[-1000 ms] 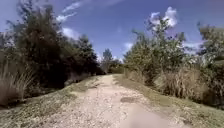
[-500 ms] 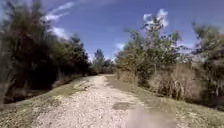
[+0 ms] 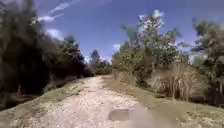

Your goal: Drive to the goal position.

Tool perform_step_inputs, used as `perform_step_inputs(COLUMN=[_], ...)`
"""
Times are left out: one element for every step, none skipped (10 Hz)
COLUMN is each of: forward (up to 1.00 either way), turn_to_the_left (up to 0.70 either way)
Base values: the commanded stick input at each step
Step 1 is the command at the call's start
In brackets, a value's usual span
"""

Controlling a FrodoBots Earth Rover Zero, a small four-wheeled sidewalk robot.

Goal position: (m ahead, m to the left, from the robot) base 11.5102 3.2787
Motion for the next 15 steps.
perform_step_inputs(forward=[0.7,0.7,0.7,0.7,0.7,0.7,0.7,0.7,0.7,0.7,0.7,0.7,0.7,0.7,0.7], turn_to_the_left=[0.27,0.27,0.27,0.27,0.27,0.27,0.0,0.0,0.0,0.0,0.0,0.0,0.0,0.0,0.0])
